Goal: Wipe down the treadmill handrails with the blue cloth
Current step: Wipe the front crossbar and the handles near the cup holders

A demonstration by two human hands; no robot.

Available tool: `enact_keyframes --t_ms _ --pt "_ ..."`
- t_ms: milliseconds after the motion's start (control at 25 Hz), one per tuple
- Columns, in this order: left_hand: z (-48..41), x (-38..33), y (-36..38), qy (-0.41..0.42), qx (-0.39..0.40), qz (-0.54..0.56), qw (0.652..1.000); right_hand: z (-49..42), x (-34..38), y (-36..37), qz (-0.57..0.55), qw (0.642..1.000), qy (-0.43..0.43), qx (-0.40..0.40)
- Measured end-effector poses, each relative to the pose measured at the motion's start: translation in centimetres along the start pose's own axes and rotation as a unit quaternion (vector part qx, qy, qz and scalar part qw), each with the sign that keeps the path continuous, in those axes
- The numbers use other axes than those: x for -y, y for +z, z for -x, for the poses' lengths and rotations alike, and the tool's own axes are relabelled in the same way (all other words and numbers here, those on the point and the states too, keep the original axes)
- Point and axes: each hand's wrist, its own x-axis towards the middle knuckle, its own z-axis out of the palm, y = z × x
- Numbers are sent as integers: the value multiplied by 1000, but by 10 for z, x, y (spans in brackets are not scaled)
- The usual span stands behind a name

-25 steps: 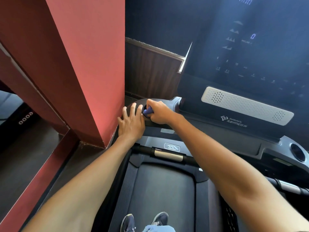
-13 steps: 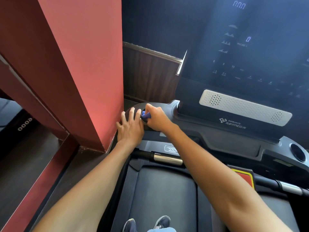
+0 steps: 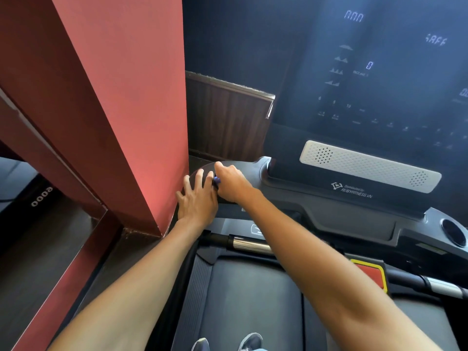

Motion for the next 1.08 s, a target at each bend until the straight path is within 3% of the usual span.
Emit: enact_keyframes --t_ms 160,280,400,480,760,920,1080 --pt "-1 0 -1 9 1 13 1000 9 -14 -18 5 999 -14 35" --pt "0 1 -2 9 -3 11 1000 8 3 -9 82 997 -4 -7" --pt "0 2 0 11 8 1 1000 4 10 4 -4 998 53 -43" --pt "-1 2 0 8 6 1 1000 5 5 7 -48 997 47 -40" --pt "1 3 -3 8 -10 23 1000 0 -5 -6 25 999 30 -9" --pt "1 1 -1 0 -3 9 1000 -1 4 7 -63 995 53 -48" --pt "-2 0 0 -4 -8 24 1000 15 -9 -7 -93 996 -1 -10"
